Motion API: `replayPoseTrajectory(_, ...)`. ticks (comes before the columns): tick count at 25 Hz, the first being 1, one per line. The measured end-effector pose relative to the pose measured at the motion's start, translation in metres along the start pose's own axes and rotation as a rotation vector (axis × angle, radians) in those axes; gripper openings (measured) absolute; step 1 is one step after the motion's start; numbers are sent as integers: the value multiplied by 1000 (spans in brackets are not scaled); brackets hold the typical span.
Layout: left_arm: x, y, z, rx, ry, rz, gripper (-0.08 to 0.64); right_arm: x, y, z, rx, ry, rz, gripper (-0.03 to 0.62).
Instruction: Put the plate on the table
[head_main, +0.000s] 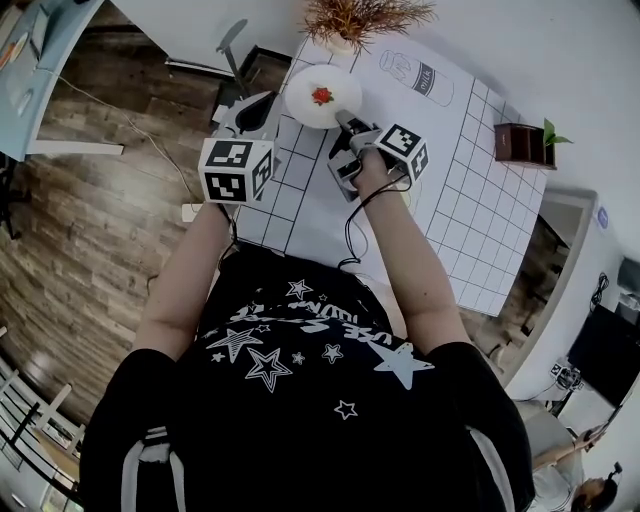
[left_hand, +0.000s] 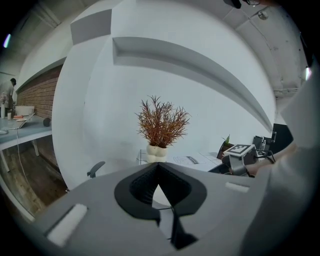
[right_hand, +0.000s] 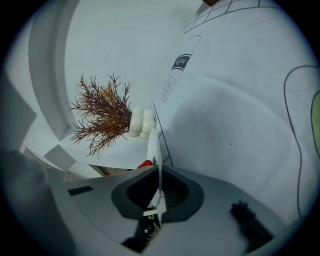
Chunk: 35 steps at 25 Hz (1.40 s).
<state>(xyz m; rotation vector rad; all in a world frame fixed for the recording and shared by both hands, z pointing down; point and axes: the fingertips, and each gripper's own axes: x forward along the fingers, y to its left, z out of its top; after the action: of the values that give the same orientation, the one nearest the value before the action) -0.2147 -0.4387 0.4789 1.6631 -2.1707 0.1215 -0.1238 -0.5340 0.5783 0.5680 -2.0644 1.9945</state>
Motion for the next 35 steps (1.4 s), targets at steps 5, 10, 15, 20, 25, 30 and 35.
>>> replayPoseTrajectory(5,1,1,-3,-5,6,1,9,4,-7,1,-2,1,-29,18)
replayPoseTrajectory(10,0,1,-3,0,4,-1,9,6,-9,1,2,-3,-34,18)
replayPoseTrajectory(15,-2,2,-4,-7,7,-5,9,6,-12,-1,30,-18,-37,20)
replayPoseTrajectory(20,-7,2,-5,-8,7,-12,9,6,-13,0,-18,-21,-72,20)
replayPoseTrajectory(25,-12,4,-4,-7,2,-11,9,4,-14,0,-52,-30,-103,21)
replayPoseTrajectory(30,-17,7,-4,-8,2,-11,9,1,-14,0,-74,-32,-125,109)
replayPoseTrajectory(35,-22,5,-2,-1,-6,-24,9,-10,-18,-1,-75,-58,-150,120)
